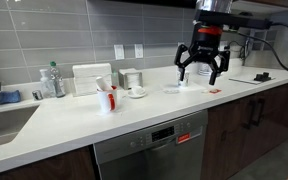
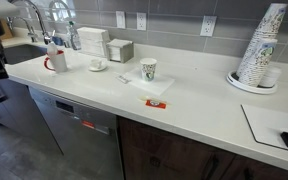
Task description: Put the plastic spoon on the paper cup
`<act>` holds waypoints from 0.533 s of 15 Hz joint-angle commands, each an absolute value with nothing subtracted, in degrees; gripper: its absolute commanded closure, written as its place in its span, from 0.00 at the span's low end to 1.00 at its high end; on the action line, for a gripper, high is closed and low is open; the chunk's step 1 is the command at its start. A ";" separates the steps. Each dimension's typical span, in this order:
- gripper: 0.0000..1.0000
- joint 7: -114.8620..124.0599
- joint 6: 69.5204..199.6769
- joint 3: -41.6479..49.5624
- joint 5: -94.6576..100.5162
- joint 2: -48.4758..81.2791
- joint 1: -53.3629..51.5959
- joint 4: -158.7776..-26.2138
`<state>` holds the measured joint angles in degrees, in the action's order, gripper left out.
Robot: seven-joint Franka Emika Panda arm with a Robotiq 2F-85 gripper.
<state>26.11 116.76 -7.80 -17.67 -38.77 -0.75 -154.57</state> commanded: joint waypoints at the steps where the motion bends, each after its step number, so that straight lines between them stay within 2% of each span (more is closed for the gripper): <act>1: 0.00 28.05 121.09 -4.26 -18.71 -30.03 4.40 -150.55; 8: 0.00 40.33 135.24 -2.19 -15.26 -17.98 12.29 -145.30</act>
<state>34.17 131.17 -2.59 -17.30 -23.68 10.03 -148.32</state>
